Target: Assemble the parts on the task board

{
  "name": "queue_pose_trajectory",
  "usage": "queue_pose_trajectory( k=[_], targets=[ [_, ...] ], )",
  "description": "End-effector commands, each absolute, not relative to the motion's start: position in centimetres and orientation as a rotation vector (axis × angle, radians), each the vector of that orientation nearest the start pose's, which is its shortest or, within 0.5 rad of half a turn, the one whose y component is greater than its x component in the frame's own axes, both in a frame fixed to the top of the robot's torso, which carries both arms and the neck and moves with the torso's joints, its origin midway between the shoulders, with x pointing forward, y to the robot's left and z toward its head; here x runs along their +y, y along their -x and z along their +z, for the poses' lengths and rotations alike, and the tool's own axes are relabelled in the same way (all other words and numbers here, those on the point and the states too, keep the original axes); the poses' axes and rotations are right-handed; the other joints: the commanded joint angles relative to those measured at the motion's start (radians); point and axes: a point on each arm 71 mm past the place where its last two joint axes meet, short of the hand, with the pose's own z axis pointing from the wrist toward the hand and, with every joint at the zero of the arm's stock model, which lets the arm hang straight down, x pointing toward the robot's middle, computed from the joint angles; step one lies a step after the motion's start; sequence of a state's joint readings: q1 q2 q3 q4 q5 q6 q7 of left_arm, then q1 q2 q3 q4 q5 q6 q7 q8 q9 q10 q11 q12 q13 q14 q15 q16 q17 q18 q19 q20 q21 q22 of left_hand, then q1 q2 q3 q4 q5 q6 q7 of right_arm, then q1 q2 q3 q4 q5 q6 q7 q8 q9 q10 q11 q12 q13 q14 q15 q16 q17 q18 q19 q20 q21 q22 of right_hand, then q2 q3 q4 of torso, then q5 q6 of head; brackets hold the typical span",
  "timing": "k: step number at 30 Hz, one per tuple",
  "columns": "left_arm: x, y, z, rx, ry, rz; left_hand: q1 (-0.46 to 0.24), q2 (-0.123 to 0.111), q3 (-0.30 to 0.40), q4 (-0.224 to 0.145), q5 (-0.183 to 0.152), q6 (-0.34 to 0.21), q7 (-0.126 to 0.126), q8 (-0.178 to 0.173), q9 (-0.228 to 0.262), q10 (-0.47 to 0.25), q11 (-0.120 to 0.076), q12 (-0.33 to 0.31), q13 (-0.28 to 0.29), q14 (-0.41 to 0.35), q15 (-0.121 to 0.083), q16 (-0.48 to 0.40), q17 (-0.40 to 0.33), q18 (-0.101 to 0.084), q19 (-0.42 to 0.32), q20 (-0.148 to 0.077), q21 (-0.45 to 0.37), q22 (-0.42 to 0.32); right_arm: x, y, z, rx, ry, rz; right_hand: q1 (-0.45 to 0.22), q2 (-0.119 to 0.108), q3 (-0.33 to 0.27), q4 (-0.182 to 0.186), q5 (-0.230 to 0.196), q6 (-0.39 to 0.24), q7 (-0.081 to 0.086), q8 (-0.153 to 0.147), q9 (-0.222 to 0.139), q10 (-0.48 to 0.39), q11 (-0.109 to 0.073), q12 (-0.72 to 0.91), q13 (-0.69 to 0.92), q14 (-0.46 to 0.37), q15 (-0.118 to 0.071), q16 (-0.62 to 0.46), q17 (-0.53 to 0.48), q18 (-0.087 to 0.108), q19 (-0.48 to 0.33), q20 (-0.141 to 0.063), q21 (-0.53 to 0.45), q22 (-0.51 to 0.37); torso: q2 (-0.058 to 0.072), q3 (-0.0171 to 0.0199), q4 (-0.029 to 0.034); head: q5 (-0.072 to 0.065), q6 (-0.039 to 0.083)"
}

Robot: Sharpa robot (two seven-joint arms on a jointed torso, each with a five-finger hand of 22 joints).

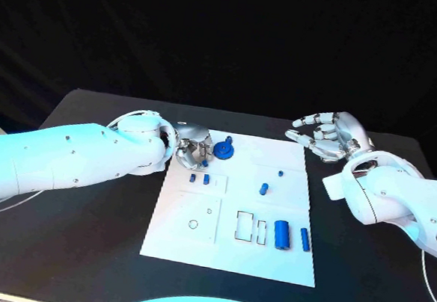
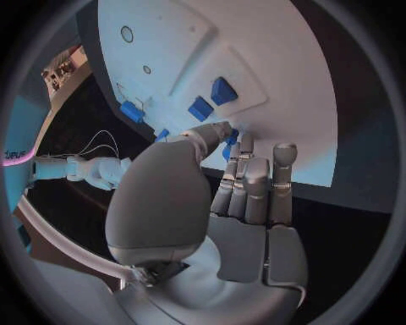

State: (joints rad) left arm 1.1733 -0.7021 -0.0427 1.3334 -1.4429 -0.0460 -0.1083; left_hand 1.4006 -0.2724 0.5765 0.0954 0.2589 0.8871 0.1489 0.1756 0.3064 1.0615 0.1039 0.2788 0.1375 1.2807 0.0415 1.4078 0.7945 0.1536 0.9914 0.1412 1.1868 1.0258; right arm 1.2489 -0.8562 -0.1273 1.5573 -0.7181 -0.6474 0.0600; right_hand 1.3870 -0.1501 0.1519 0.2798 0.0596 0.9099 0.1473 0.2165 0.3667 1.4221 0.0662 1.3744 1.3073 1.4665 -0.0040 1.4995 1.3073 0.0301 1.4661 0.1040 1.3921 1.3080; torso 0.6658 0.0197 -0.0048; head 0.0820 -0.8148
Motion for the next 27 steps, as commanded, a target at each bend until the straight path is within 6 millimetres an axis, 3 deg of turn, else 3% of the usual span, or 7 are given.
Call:
queue_pose_trajectory(
  k=[1,12,14,18,19,23,27],
  targets=[
    [18.0,-50.7,-22.9,1.964,-0.232,-0.586,-0.001,-0.008,-0.001,0.006,0.0,-0.01,-0.002,-0.006,-0.003,-0.002,0.003,-0.004,0.002,-0.007,-0.002,-0.006,-0.003,-0.005,-0.008,0.004,-0.005,-0.003,-21.6,-48.3,-18.0,1.505,-0.557,0.944,0.008,0.004,0.0,-0.004,0.0,-0.008,0.003,0.002,0.001,-0.006,0.0,-0.008,0.106,0.066,-0.004,-0.006,0.13,0.013,0.024,-0.008,-0.005,0.149,0.0,0.0,-0.0001,0.0,-0.002],
    [18.5,-50.7,-22.9,1.971,-0.222,-0.569,-0.002,-0.009,-0.017,0.012,0.0,-0.041,-0.013,-0.026,-0.013,-0.008,0.005,-0.011,0.005,-0.013,0.0,-0.008,-0.011,-0.004,-0.009,0.006,-0.01,-0.006,-21.7,-48.4,-18.0,1.509,-0.551,0.935,0.007,0.0,-0.002,-0.003,0.0,-0.01,0.003,0.004,0.001,-0.018,0.0,-0.024,0.094,0.064,-0.005,-0.012,0.122,0.016,0.016,-0.009,-0.023,0.138,0.0,0.0002,-0.0003,0.0,-0.002],
    [18.8,-50.7,-23.0,1.977,-0.219,-0.558,-0.002,-0.009,-0.019,0.012,0.0,-0.042,-0.014,-0.027,-0.013,-0.01,0.006,-0.013,0.005,-0.014,0.001,-0.009,-0.014,-0.004,-0.01,0.006,-0.01,-0.006,-21.9,-48.5,-18.1,1.508,-0.542,0.929,0.011,-0.003,-0.002,0.0,0.001,-0.017,0.0,0.012,0.003,-0.126,-0.003,-0.184,-0.031,0.044,-0.008,-0.058,0.061,0.039,-0.029,-0.011,-0.136,0.069,0.0,0.0,-0.0006,-0.001,-0.003],
    [19.6,-50.9,-23.1,1.984,-0.209,-0.534,0.001,-0.008,-0.037,0.015,0.001,-0.052,-0.022,-0.034,-0.019,-0.033,0.013,-0.022,0.006,-0.027,0.007,-0.014,-0.032,-0.002,-0.022,0.01,-0.022,-0.019,-22.2,-48.7,-18.1,1.509,-0.53,0.919,0.018,-0.008,0.0,0.005,0.001,-0.025,-0.002,0.026,0.006,-0.27,-0.005,-0.457,-0.256,0.016,-0.01,-0.132,-0.022,0.063,-0.073,-0.014,-0.276,-0.017,-0.001,-0.0002,-0.0002,-0.001,-0.001],
    [19.8,-50.9,-23.1,1.985,-0.205,-0.526,0.003,-0.007,-0.041,0.015,0.001,-0.053,-0.024,-0.035,-0.02,-0.04,0.015,-0.024,0.007,-0.031,0.009,-0.015,-0.039,-0.001,-0.025,0.012,-0.024,-0.021,-22.3,-48.8,-18.1,1.512,-0.525,0.915,0.019,-0.008,0.002,0.006,0.002,-0.027,-0.002,0.03,0.007,-0.351,-0.006,-0.62,-0.39,-0.007,-0.01,-0.188,-0.084,0.078,-0.104,-0.015,-0.368,-0.075,-0.001,-0.0003,-0.0002,-0.001,-0.001],
    [20.9,-51.1,-23.1,1.98,-0.187,-0.499,0.012,-0.003,-0.055,0.018,0.002,-0.056,-0.026,-0.039,-0.025,-0.066,0.023,-0.031,0.006,-0.039,0.015,-0.017,-0.05,0.0,-0.031,0.017,-0.03,-0.027,-22.8,-49.0,-18.3,1.535,-0.481,0.896,0.041,-0.018,0.023,0.006,0.001,-0.024,-0.001,0.044,0.008,-0.346,-0.005,-0.82,-0.575,-0.012,-0.011,-0.237,-0.12,0.083,-0.099,-0.016,-0.436,-0.119,-0.001,-0.0007,-0.0002,-0.002,0.0],
    [22.3,-51.4,-22.6,1.934,-0.143,-0.494,0.031,0.01,-0.054,0.018,0.004,-0.043,-0.017,-0.035,-0.027,-0.09,0.03,-0.037,0.003,-0.036,0.021,-0.013,-0.045,0.0,-0.027,0.022,-0.03,-0.026,-23.1,-49.4,-18.8,1.611,-0.365,0.861,0.124,-0.037,0.093,-0.01,0.002,-0.002,0.005,0.041,-0.001,-0.336,0.003,-1.019,-0.757,0.019,-0.009,-0.191,-0.063,0.07,-0.056,-0.017,-0.369,-0.075,0.0,-0.0002,-0.0012,-0.002,0.004]
  ],
)
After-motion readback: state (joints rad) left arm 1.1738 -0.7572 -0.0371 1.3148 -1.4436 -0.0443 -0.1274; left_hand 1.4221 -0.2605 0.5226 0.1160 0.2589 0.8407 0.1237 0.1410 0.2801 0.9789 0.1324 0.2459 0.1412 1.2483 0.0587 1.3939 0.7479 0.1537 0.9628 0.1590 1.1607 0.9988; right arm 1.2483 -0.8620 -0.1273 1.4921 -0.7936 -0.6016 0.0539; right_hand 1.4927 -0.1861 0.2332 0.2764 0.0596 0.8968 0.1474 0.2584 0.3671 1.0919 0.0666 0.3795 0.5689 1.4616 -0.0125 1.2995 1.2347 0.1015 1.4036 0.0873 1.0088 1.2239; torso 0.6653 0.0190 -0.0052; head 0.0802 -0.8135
